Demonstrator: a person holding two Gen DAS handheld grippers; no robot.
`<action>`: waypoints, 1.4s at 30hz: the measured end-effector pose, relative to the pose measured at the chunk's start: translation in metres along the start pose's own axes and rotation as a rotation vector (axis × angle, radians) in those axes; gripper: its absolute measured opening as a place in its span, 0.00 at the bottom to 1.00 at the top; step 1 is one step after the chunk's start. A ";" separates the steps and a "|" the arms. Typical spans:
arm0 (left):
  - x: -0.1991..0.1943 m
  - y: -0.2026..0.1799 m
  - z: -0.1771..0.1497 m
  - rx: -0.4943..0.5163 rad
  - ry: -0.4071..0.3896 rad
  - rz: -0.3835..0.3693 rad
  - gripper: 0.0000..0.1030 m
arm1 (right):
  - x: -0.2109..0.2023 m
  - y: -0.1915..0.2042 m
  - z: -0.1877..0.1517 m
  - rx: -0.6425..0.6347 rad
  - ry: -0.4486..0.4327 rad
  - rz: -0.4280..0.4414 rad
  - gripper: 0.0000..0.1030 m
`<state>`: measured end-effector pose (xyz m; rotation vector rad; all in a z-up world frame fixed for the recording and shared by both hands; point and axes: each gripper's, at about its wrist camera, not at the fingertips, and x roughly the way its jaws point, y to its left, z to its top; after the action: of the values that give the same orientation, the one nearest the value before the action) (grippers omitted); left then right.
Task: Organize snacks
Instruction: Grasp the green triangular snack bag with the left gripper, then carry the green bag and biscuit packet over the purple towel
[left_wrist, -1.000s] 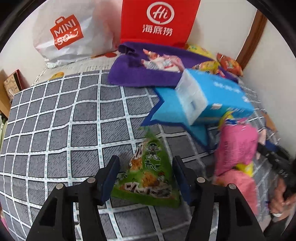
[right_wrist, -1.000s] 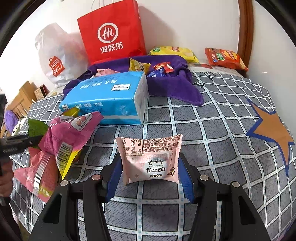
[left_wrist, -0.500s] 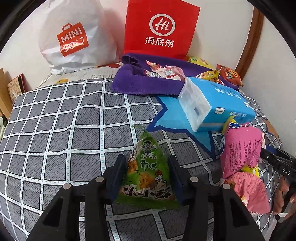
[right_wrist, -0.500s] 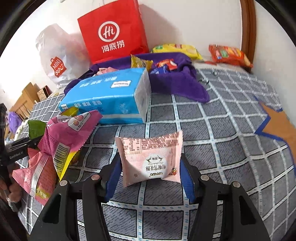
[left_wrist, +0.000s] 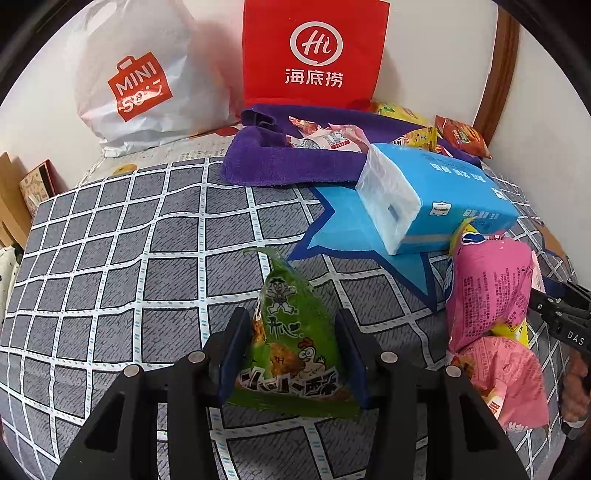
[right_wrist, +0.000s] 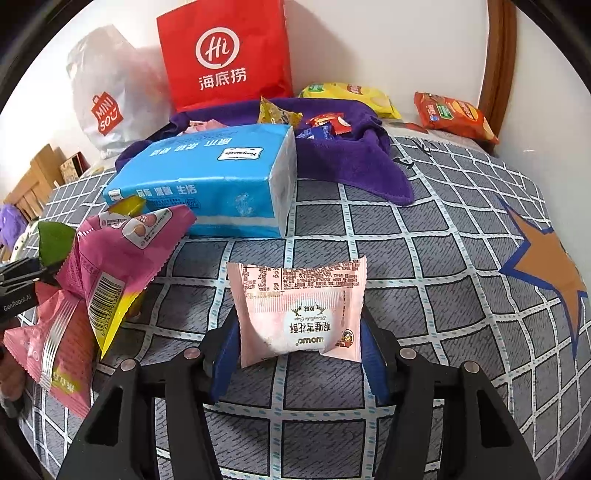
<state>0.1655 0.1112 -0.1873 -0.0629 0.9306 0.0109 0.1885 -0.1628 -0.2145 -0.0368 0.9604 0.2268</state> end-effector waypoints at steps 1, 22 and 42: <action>0.000 0.000 0.000 -0.001 0.000 -0.001 0.45 | 0.000 0.000 0.000 0.001 0.000 -0.001 0.56; 0.000 -0.002 0.000 0.010 0.001 0.007 0.45 | 0.001 -0.002 0.000 0.027 -0.009 -0.010 0.54; -0.002 -0.001 0.000 -0.012 -0.006 -0.005 0.43 | 0.003 -0.003 0.000 0.029 -0.009 0.002 0.54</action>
<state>0.1644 0.1106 -0.1857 -0.0767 0.9248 0.0117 0.1905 -0.1652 -0.2173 -0.0084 0.9543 0.2147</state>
